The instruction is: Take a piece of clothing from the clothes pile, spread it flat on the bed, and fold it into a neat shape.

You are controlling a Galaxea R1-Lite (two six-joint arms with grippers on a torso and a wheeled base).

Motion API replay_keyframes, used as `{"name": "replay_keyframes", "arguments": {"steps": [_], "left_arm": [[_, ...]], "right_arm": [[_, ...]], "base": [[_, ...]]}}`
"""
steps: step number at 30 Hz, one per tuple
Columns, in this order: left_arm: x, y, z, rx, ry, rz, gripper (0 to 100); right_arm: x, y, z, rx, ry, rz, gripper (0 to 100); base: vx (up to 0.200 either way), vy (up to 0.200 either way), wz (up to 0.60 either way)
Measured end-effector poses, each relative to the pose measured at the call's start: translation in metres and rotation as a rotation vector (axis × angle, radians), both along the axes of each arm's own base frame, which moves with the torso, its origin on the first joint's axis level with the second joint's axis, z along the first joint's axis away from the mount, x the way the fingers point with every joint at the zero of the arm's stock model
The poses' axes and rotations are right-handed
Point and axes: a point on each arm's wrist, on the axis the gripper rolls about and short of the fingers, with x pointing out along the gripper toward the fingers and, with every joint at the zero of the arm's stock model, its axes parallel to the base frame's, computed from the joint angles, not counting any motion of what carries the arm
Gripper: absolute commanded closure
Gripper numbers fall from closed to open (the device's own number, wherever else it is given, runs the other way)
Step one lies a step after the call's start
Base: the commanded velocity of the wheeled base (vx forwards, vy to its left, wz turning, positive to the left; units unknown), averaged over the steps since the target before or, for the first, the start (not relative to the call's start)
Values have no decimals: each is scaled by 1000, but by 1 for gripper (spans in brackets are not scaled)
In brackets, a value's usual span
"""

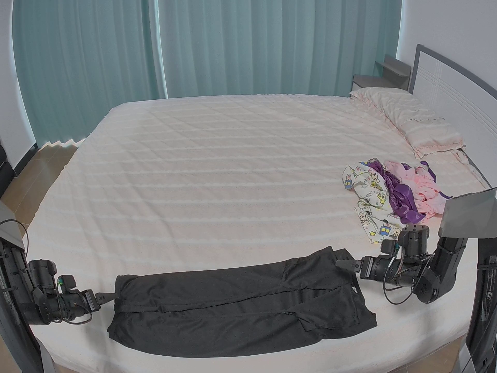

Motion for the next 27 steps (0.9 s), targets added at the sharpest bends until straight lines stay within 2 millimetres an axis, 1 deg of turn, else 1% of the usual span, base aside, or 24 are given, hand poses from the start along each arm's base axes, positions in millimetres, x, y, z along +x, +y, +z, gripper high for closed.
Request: {"name": "replay_keyframes", "arguments": {"steps": [4, 8, 13, 16, 19, 20, 27], "left_arm": [[-1, 6, 7, -164, -4, 111, 0], [6, 6, 15, -286, -13, 179, 0], [18, -9, 27, -404, -16, 192, 0], [24, -16, 32, -415, -30, 164, 0], [26, -18, 33, -412, -39, 153, 0], [26, -18, 33, -409, -45, 151, 0], [26, -18, 31, -389, -61, 163, 0]], "right_arm": [[4, 6, 9, 48, -11, -8, 0], [11, 16, 10, 74, -17, 4, 0], [19, 27, 2, 85, -6, 22, 0], [20, 30, -6, 82, 11, 28, 0], [21, 31, -14, 71, 26, 34, 0], [20, 31, -17, 64, 28, 38, 100], [17, 29, -27, 37, 44, 40, 100]], "base": [[0, 0, 0], [0, 0, 0], [0, 0, 0], [0, 0, 0], [0, 0, 0], [0, 0, 0], [0, 0, 0]]}}
